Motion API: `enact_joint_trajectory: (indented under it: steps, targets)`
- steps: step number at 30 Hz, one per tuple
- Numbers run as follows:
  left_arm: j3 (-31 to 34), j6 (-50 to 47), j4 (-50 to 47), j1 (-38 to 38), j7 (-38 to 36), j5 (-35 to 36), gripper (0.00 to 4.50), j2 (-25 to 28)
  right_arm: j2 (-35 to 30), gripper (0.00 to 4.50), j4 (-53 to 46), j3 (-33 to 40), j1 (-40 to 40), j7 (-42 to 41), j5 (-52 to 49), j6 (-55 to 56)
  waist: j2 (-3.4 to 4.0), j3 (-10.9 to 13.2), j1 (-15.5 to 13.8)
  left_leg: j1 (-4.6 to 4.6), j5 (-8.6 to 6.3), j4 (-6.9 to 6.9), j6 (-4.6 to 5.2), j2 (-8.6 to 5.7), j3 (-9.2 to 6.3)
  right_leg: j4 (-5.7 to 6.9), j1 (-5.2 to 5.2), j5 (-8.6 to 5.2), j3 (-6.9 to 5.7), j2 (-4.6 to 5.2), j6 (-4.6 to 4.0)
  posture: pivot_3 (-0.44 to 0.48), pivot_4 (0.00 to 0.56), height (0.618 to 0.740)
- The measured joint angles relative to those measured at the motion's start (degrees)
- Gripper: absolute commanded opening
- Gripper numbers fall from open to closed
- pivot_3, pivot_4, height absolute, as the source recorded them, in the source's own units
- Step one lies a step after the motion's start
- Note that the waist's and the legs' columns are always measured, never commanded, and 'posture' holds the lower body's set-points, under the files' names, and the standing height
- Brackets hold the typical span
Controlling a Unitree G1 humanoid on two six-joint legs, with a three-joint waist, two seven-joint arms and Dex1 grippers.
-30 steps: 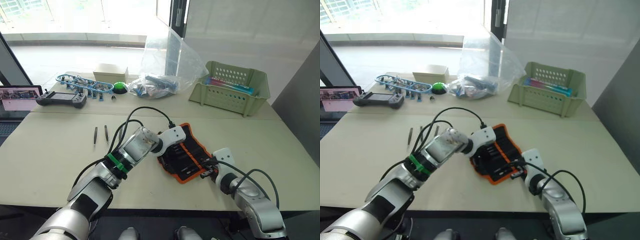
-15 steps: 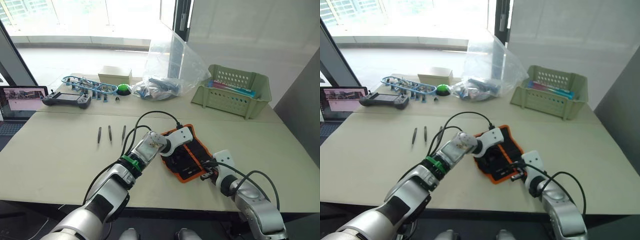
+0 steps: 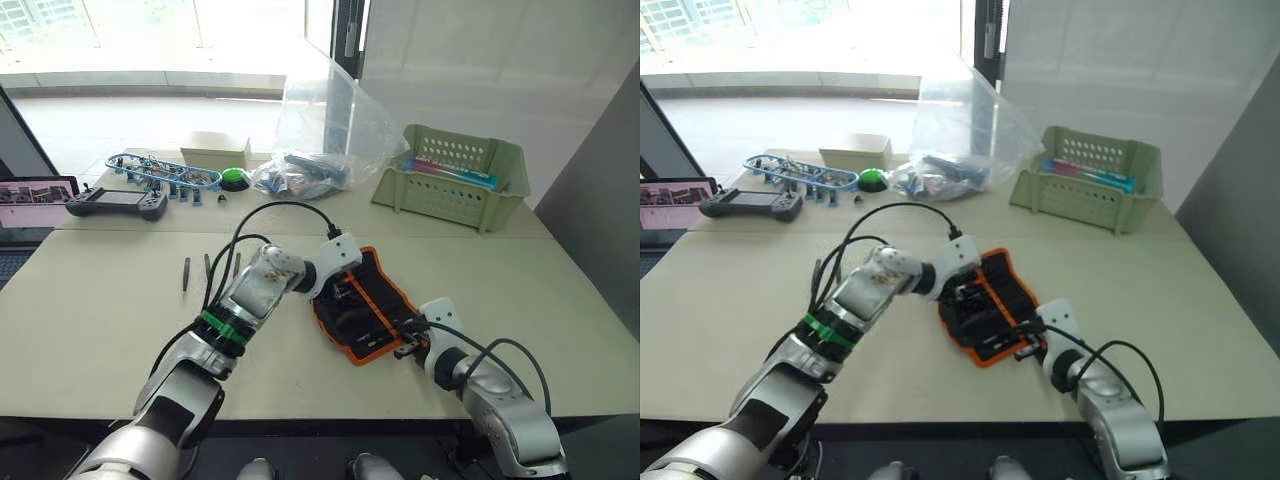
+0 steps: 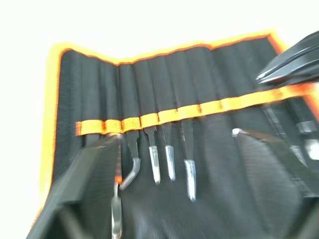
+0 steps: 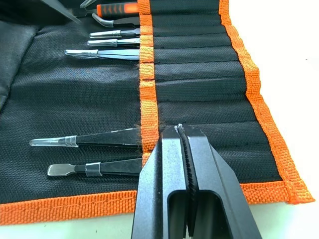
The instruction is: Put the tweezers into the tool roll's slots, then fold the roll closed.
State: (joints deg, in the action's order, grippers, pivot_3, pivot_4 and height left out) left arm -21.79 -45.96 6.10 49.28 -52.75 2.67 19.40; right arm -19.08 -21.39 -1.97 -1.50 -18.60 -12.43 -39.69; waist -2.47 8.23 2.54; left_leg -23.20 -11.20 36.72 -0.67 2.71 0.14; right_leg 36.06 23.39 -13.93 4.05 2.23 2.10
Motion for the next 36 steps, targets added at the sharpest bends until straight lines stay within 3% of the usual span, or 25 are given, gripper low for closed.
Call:
enact_joint_trajectory:
  steps: [4,8,13,16,21,23,29,36]
  targets:
    - [7.98,-7.72,-10.99,-5.29,0.73,4.64,4.47,5.25,-0.52,0.0,0.33,-0.3,-1.14,-0.61,-0.11,-1.36,0.04,0.02,0.17,0.11,0.0,0.0,0.0,0.06,0.0,0.05,-0.02,-0.02,-0.01,-0.01,-0.03,0.0,0.15,0.74]
    - [18.07,-6.21,-17.12,-15.56,5.63,5.71,4.47,10.12,-2.06,0.0,0.71,-0.43,-2.08,-2.13,-0.18,-2.62,0.04,0.01,0.01,0.3,0.0,-0.07,0.0,0.1,0.01,0.03,-0.16,-0.15,-0.02,0.0,-0.25,0.0,0.15,0.74]
    - [28.12,-3.61,-22.64,-27.38,12.96,5.72,4.47,11.39,-2.76,0.0,0.76,-0.09,-2.14,-2.85,-0.27,-3.25,-0.14,-0.04,-0.27,0.29,-0.01,-0.07,-0.01,0.11,0.04,-0.01,-0.18,-0.24,-0.06,0.17,-0.42,0.0,0.15,0.74]
    - [32.99,-4.47,-26.66,-32.33,17.16,6.33,4.47,10.01,-3.3,0.0,0.89,0.13,-2.07,-3.4,-0.25,-3.25,-0.21,-0.05,-0.52,0.26,-0.01,-0.07,-0.02,0.13,0.05,-0.02,-0.18,-0.24,-0.08,0.24,-0.42,0.0,0.15,0.74]
    - [41.02,-3.99,-40.04,-52.08,25.49,5.76,4.47,3.59,-3.86,0.0,0.88,0.33,-1.67,-5.15,-0.73,-3.16,-0.49,-0.23,-0.18,0.35,-0.04,-0.45,-0.01,0.19,0.12,-0.14,-0.15,-0.3,-0.01,0.41,-0.52,0.0,0.15,0.74]
    - [43.51,-4.01,-43.11,-56.3,28.69,5.28,4.47,1.45,-4.11,0.0,1.4,0.37,-1.53,-5.29,-0.69,-3.17,-0.63,-0.29,-0.51,0.35,-0.17,-0.5,-0.24,0.25,0.08,-0.13,-0.13,-0.4,-0.11,0.36,-0.68,0.0,0.15,0.74]
    - [45.45,-4.34,-50.62,-62.59,35.49,5.55,4.47,-5.52,-4.27,0.0,2.22,0.58,-1.77,-5.28,-0.67,-3.17,-0.74,-0.36,-1.04,0.39,-0.32,-0.49,-0.49,0.24,0.06,-0.26,-0.01,-0.45,-0.07,0.45,-0.68,0.0,0.15,0.74]
    - [43.03,-5.41,-52.87,-65.56,41.52,4.72,4.47,-9.18,-4.94,0.0,2.11,0.58,-1.82,-6.59,-0.81,-3.17,-0.74,-0.36,-0.97,0.38,-0.36,-0.49,-0.56,0.23,0.06,-0.29,-0.01,-0.46,-0.06,0.41,-0.7,0.0,0.15,0.74]
